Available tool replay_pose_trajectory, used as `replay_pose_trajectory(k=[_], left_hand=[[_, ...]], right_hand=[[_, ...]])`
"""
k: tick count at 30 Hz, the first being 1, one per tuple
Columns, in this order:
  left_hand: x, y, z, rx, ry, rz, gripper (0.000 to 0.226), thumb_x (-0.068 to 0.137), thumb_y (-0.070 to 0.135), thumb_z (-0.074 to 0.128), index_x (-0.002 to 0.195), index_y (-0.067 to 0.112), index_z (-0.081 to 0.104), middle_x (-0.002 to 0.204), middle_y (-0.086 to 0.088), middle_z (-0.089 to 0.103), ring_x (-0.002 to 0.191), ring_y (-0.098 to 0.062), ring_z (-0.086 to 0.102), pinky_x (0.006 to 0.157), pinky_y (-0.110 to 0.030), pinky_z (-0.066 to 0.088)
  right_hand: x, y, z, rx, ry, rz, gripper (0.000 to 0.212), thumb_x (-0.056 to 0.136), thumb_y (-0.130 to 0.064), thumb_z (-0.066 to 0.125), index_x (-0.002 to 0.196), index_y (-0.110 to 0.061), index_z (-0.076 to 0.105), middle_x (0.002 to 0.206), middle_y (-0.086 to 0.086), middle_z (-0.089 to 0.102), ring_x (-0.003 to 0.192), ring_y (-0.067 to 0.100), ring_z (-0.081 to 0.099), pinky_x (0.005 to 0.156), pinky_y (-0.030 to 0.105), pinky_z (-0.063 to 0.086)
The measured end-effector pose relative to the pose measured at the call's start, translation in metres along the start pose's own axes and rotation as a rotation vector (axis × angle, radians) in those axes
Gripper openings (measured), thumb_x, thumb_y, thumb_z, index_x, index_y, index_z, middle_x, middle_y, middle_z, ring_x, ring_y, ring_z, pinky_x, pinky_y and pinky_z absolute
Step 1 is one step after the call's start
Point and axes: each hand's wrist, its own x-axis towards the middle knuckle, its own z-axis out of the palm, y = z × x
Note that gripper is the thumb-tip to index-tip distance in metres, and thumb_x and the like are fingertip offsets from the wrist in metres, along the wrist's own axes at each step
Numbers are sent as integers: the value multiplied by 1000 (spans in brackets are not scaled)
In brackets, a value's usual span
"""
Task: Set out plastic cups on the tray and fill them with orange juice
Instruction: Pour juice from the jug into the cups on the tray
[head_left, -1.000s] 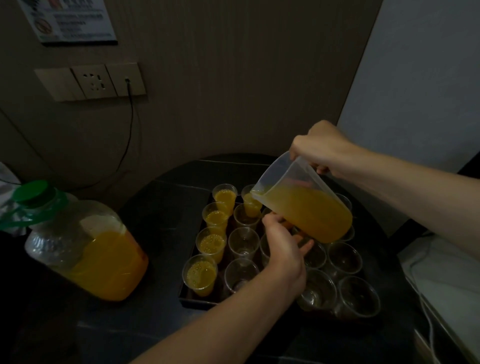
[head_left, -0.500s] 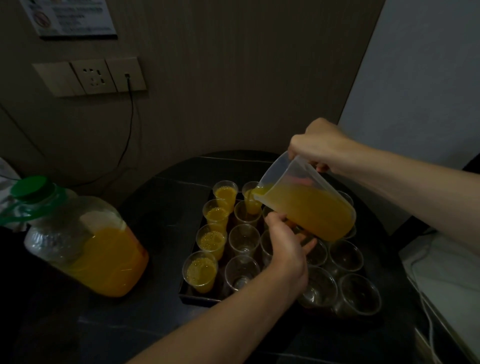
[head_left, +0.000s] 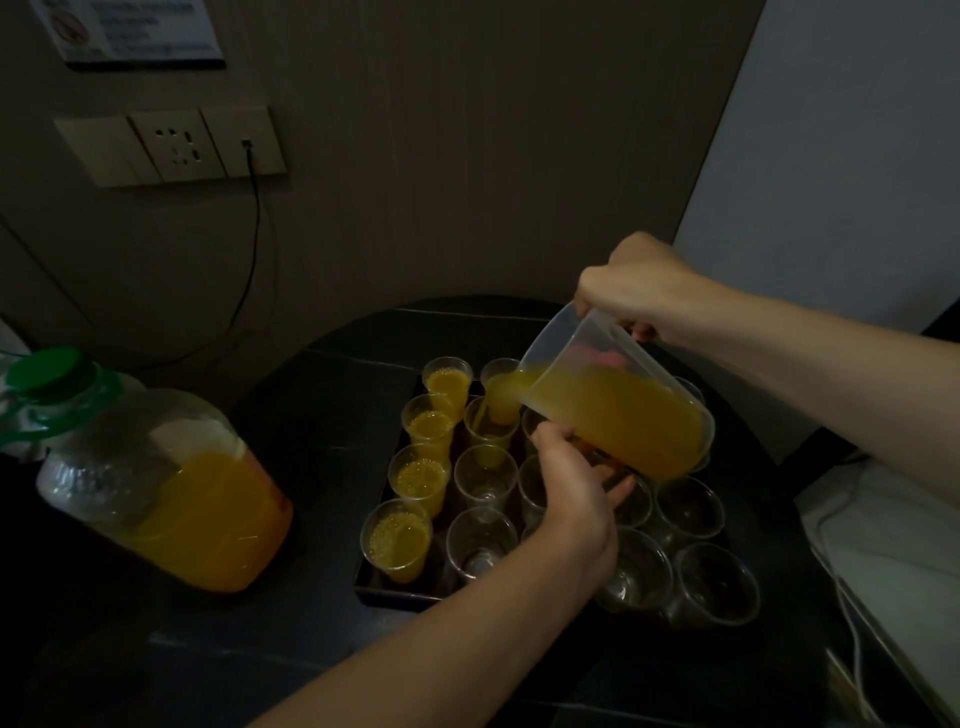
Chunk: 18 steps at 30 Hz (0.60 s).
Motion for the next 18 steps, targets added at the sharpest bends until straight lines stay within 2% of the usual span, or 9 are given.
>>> replay_pose_trajectory(k=[4, 7, 12, 18], left_hand=[[2, -1, 1, -4, 1, 6, 27, 105, 40, 33, 127, 32, 47, 129, -7, 56, 119, -33, 58, 104, -52, 48], [1, -2, 3, -4, 1, 10, 22, 106, 40, 32, 120, 33, 47, 125, -6, 56, 119, -33, 58, 105, -53, 47], [2, -1, 4, -6, 5, 2, 24, 106, 40, 32, 122, 31, 48, 125, -7, 56, 120, -33, 58, 106, -54, 47], [3, -3, 4, 4, 4, 14, 26, 106, 40, 33, 124, 29, 48, 123, -6, 57, 118, -33, 58, 104, -53, 48]], right_hand=[[0, 0, -1, -11, 7, 15, 11, 85, -19, 68, 86, -10, 62, 77, 8, 59, 67, 21, 59, 58, 31, 46], [0, 0, -4, -14, 11, 14, 12, 85, -19, 68, 85, -9, 62, 75, 8, 58, 64, 20, 58, 55, 30, 44], [-1, 1, -5, -19, 32, 4, 12, 85, -20, 67, 85, -10, 62, 77, 8, 59, 65, 20, 59, 52, 29, 43], [-1, 2, -4, -26, 36, 1, 12, 86, -21, 67, 86, -10, 61, 80, 8, 60, 70, 21, 60, 59, 31, 47]])
